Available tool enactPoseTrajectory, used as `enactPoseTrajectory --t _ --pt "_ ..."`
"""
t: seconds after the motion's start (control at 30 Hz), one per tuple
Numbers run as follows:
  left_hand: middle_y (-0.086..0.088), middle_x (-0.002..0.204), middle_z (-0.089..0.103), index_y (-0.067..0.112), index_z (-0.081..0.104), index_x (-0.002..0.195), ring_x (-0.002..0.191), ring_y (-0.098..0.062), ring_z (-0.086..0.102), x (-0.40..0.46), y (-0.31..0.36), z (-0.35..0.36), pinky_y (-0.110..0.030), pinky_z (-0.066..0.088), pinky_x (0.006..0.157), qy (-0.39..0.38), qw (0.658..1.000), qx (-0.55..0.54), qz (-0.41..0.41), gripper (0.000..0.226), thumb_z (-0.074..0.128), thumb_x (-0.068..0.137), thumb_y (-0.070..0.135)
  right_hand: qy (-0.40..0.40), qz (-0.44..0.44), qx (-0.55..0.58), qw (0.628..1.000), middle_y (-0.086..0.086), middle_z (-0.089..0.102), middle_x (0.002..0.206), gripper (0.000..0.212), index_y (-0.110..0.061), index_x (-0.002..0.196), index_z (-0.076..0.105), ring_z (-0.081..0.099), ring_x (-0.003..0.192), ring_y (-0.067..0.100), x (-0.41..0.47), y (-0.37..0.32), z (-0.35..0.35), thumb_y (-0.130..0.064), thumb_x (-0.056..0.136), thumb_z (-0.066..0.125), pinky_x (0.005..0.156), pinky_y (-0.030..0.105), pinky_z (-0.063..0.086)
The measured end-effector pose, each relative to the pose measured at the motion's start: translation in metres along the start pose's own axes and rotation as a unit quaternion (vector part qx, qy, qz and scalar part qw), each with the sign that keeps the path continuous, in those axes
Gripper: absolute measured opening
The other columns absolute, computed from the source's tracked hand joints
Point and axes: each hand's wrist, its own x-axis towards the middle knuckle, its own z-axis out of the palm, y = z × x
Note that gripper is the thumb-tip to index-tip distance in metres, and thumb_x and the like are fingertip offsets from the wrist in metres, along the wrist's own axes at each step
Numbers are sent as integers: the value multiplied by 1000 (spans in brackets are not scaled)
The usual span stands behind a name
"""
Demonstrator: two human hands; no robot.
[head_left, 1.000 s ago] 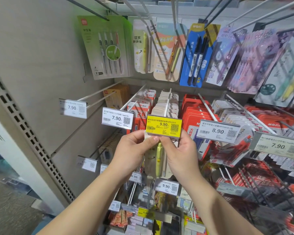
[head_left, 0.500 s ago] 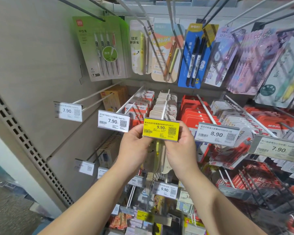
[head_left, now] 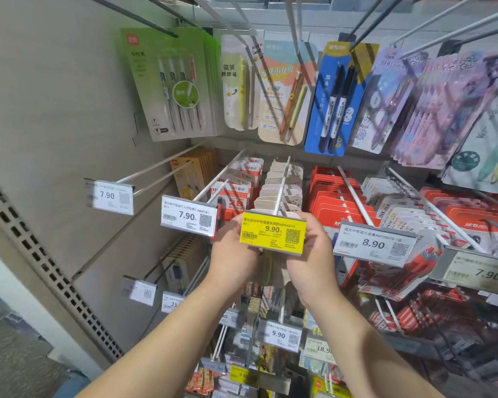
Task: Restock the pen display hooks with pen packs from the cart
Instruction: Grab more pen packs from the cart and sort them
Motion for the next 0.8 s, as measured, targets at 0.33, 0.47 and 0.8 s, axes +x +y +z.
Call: enactPoseTrajectory --t 0.33,0.47,0.8 --pt "11 58 67 17 66 67 55 -2 60 7 3 -1 -17 46 52 -23 999 45 -12 34 62 91 -7 55 26 10 998 -4 73 90 19 -10 110 64 68 77 -3 9 8 3 5 98 64 63 14 52" --pt "1 61 72 9 68 77 48 -3 60 -2 -3 -4 -17 44 50 2 998 41 -42 21 58 92 -2 72 47 -17 996 -5 71 106 26 -26 114 61 68 97 5 -2 20 -5 -12 96 72 81 19 53" --pt "7 91 74 45 65 99 87 -21 68 -39 -59 -33 -57 52 95 60 992 10 -114 30 71 75 62 155 100 -82 979 -14 69 109 23 -34 111 59 64 103 -5 -66 29 -23 -14 99 62 81 3 43"
